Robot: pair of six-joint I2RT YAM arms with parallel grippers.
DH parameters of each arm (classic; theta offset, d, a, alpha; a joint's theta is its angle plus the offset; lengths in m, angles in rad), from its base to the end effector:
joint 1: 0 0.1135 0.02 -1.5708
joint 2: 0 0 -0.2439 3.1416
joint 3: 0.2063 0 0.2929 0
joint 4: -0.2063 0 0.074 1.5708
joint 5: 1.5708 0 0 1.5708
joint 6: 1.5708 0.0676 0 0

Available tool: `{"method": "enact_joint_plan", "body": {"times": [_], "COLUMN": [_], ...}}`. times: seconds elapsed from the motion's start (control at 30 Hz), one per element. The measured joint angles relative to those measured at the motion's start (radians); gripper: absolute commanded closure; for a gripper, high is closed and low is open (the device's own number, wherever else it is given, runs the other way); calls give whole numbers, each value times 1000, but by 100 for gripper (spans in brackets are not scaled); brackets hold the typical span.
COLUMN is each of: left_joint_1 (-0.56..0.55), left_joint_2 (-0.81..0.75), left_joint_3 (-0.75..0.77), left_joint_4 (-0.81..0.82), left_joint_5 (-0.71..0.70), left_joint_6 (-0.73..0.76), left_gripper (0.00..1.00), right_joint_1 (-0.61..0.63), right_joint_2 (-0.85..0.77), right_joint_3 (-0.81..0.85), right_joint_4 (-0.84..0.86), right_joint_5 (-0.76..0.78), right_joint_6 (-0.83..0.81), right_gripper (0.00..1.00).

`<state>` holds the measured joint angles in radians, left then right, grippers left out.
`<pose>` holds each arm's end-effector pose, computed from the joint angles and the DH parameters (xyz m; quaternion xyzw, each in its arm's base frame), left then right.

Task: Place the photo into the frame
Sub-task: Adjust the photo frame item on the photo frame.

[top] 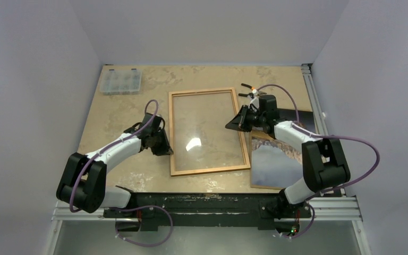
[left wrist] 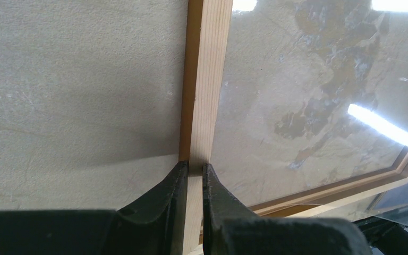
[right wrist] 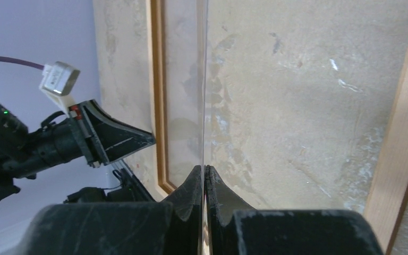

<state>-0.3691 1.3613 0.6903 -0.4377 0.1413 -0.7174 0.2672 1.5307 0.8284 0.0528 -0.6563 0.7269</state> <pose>0.2707 -0.1149 0.0947 -0.1523 0.9591 -0.1769 0.1600 0.3454 0.1373 0.1407 0.0537 0.8583 0.4544 0.2322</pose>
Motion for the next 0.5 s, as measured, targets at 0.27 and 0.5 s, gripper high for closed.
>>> {"method": "enact_joint_plan", "body": {"times": [0.27,0.5], "left_joint_1": [-2,-5], "left_joint_2": [2,5], "left_joint_3": [3,8], "left_joint_4": [-3,-9], "left_joint_5": [-3,-8], "left_joint_6": [0,0], "left_gripper": [91,91], "right_joint_1": [3,7], "right_joint_2": [80,101], "right_joint_3": [0,8], "right_joint_4": [-33,-86], "right_joint_5": [11,12], "right_joint_6": [-49,-93], "right_gripper": [86,58]}}
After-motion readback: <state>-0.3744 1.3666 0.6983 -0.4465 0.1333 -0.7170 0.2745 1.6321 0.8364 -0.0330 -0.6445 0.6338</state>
